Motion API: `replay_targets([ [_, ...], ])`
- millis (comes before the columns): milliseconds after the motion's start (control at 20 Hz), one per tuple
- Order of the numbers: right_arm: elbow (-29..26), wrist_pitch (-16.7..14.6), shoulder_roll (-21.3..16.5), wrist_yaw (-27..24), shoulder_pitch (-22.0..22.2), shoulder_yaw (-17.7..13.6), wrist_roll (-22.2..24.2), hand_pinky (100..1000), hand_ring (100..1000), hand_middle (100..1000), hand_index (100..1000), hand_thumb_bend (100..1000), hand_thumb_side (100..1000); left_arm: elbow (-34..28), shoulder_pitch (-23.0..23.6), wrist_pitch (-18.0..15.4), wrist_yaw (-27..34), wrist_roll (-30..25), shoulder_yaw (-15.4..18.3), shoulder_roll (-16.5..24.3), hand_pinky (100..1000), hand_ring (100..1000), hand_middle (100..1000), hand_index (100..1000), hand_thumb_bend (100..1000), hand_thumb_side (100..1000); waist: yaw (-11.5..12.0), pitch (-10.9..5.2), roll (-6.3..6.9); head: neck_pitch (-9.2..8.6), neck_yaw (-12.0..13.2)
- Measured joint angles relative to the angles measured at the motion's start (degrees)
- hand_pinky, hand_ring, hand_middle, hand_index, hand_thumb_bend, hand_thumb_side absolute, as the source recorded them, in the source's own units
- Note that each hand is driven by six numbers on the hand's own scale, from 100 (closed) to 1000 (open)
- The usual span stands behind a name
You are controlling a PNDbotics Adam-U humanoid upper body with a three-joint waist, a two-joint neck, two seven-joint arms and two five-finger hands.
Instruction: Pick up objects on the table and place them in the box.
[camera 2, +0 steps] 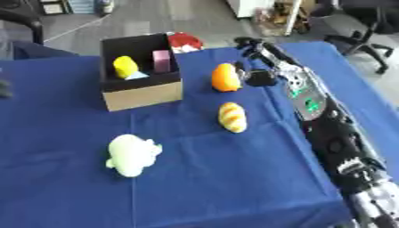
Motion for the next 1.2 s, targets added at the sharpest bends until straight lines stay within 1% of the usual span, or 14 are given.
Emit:
replay_targets([
  [100, 4.4, 1.3, 1.6, 4.2, -1.6, -1.8, -1.5, 848, 850, 860, 951, 100, 103, -0.2, 1.1, 0.2, 0.1, -0.1, 0.2, -2.2, 748, 608, 601, 795, 180, 560, 0.6, 0.0, 0.7, 0.0, -0.9],
  [200, 7.9, 3.4, 2.9, 8.0, -2.7, -3.3, -3.8, 862, 862, 869, 953, 100, 174, -0.2, 1.8, 0.6, 0.1, -0.3, 0.2, -3.9, 748, 608, 601, 795, 179, 566, 1.3, -0.01, 1.31, 0.0, -1.8],
  [400, 13.0, 10.2, 4.7, 14.3, -4.4, -6.0, -9.6, 858, 853, 863, 946, 100, 233, 0.1, 2.4, 1.1, 0.1, -0.8, -0.1, -6.1, 747, 606, 600, 795, 174, 575, 2.4, -0.01, 1.48, 0.0, -3.3],
  [450, 13.9, 12.0, 4.9, 15.3, -4.5, -6.4, -11.0, 849, 836, 841, 937, 100, 245, 0.1, 2.5, 1.1, 0.1, -0.9, -0.1, -6.4, 748, 607, 600, 795, 174, 576, 2.7, -0.01, 1.56, 0.0, -3.6],
  [500, 14.7, 13.4, 5.1, 16.2, -4.6, -6.7, -12.0, 834, 805, 793, 903, 100, 188, 0.1, 2.7, 1.2, 0.0, -1.0, -0.3, -6.7, 748, 606, 599, 795, 175, 577, 2.9, -0.01, 1.65, 0.0, -3.9],
  [550, 15.4, 14.5, 5.2, 16.9, -4.6, -6.9, -12.6, 809, 749, 708, 820, 100, 112, 0.1, 2.9, 1.2, 0.0, -1.1, -0.4, -6.9, 748, 606, 599, 795, 174, 579, 3.0, -0.02, 1.75, 0.0, -4.1],
  [600, 15.8, 15.1, 5.3, 17.4, -4.6, -6.9, -13.1, 793, 720, 648, 753, 100, 114, 0.1, 3.0, 1.2, -0.1, -1.2, -0.4, -7.0, 747, 606, 599, 795, 173, 577, 3.0, -0.04, 1.76, 0.0, -4.2],
  [650, 15.9, 15.5, 5.3, 18.0, -4.6, -6.9, -13.4, 767, 658, 536, 634, 100, 111, 0.1, 3.1, 1.2, -0.1, -1.3, -0.4, -7.2, 747, 605, 598, 795, 171, 580, 3.0, -0.07, 1.76, 0.0, -4.3],
  [700, 15.9, 15.6, 5.3, 18.5, -4.6, -6.9, -14.0, 751, 626, 496, 588, 100, 108, 0.1, 3.2, 1.2, -0.1, -1.3, -0.4, -7.4, 747, 605, 598, 795, 171, 581, 3.0, -0.09, 1.76, 0.0, -4.3],
  [750, 15.7, 15.5, 5.4, 18.9, -4.6, -7.0, -14.9, 722, 581, 420, 501, 100, 100, 0.1, 3.3, 1.2, -0.1, -1.3, -0.4, -7.4, 747, 605, 597, 794, 170, 582, 3.0, -0.09, 1.76, 0.0, -4.3],
  [800, 15.3, 15.3, 5.4, 19.2, -4.6, -7.0, -16.2, 697, 551, 377, 458, 100, 100, 0.1, 3.3, 1.2, -0.1, -1.4, -0.4, -7.4, 747, 605, 597, 794, 169, 584, 3.0, -0.09, 1.76, 0.0, -4.3],
  [900, 13.5, 14.5, 5.5, 19.1, -4.6, -7.3, -19.7, 671, 521, 332, 413, 100, 100, 0.1, 3.4, 1.3, -0.1, -1.5, -0.5, -7.4, 747, 605, 597, 794, 169, 585, 3.1, -0.09, 1.76, 0.0, -4.3],
  [1050, 10.0, 12.7, 5.6, 16.7, -5.4, -7.3, -24.6, 667, 511, 325, 408, 100, 118, 0.1, 3.7, 1.4, -0.1, -1.6, -0.5, -7.9, 747, 604, 596, 793, 166, 589, 3.1, -0.09, 1.76, 0.0, -4.3],
  [1200, 6.0, 10.8, 6.3, 12.0, -7.8, -6.6, -26.0, 673, 514, 334, 418, 100, 162, 0.1, 3.8, 1.5, -0.1, -1.7, -0.8, -7.9, 747, 604, 596, 793, 165, 590, 3.5, -0.09, 1.76, 0.0, -4.4],
])
